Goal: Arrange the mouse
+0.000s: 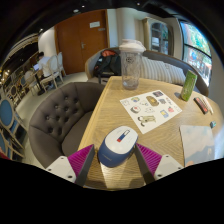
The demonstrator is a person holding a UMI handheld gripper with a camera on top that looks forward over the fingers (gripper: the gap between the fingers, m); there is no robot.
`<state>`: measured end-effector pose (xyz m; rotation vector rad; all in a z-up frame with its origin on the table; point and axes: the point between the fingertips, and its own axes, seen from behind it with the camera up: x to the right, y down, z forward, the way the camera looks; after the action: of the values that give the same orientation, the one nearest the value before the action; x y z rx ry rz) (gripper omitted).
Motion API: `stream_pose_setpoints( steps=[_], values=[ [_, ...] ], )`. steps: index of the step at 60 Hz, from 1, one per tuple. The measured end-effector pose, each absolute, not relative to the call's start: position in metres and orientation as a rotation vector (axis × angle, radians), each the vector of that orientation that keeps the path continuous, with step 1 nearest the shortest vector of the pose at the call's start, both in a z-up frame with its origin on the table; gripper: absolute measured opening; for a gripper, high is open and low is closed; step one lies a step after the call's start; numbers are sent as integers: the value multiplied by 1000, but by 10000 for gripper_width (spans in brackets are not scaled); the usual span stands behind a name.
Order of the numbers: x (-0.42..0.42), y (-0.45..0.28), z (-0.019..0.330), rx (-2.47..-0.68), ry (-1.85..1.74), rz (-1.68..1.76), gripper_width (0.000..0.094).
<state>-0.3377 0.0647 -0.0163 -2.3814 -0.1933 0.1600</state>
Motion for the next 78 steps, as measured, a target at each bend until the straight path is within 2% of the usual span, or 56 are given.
stream_pose_setpoints(
  steps=[10,13,17,25,31,36,42,52,56,59,65,73,78],
  values=[
    [-344,98,-16,-2339,-156,118,840],
    [-341,106,-16,-2319,-129,107,783],
    [-335,113,-16,-2297,-90,95,648],
    [-334,115,-16,-2267,-101,104,596],
    [-340,112,-17,-2309,-145,145,479],
    [-345,107,-14,-2359,-215,210,423],
    [-330,113,35,-2256,-320,179,395],
    [-230,135,176,-2027,-205,193,397],
    [-167,141,197,-1984,-140,192,397],
    [-118,141,191,-1985,-121,135,394],
    [-41,126,116,-2117,-91,44,394],
    [-23,96,28,-2284,-99,55,395],
    [-23,90,-2,-2326,-90,85,416]
  ],
)
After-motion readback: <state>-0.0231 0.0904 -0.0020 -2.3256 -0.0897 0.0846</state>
